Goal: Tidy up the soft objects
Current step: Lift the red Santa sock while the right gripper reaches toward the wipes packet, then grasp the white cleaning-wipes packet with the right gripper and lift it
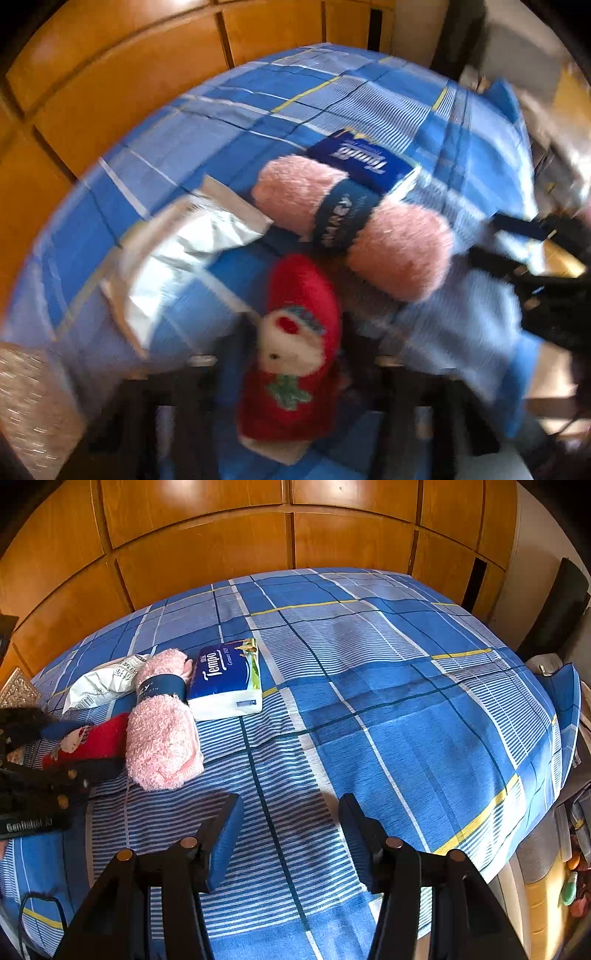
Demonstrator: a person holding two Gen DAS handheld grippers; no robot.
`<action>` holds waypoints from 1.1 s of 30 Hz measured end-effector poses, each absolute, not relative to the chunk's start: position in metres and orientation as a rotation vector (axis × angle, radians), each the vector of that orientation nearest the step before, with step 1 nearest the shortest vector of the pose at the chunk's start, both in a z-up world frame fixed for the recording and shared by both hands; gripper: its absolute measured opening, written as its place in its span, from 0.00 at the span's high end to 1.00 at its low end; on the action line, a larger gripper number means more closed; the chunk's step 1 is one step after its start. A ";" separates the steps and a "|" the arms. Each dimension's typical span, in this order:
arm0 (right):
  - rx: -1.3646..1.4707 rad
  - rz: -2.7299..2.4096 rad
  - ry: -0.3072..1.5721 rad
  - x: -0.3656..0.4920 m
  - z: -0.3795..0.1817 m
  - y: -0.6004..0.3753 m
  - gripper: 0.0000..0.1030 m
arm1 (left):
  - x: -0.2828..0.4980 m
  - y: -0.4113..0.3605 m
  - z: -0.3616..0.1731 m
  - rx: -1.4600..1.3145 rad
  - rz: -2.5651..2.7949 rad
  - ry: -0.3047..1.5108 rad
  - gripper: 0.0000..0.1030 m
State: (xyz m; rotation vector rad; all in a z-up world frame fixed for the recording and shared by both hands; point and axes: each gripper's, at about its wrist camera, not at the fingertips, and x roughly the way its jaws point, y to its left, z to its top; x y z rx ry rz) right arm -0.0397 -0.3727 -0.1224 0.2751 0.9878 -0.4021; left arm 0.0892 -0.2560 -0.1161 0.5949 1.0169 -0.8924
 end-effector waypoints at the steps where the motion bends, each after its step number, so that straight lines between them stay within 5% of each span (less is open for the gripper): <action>1: 0.275 -0.402 0.987 -0.040 -0.122 -0.373 0.47 | 0.087 -0.255 -0.116 0.596 -0.881 1.002 0.73; 5: 0.272 -0.401 0.986 -0.039 -0.123 -0.373 0.47 | 0.079 -0.243 -0.114 0.518 -0.879 1.011 0.80; 24: 0.219 -0.282 0.948 -0.036 -0.100 -0.375 0.47 | 0.034 -0.173 -0.110 0.374 -0.778 1.005 0.84; 33: -0.133 0.133 0.973 0.040 -0.069 -0.312 0.46 | 0.022 -0.130 -0.110 0.322 -0.748 0.992 0.84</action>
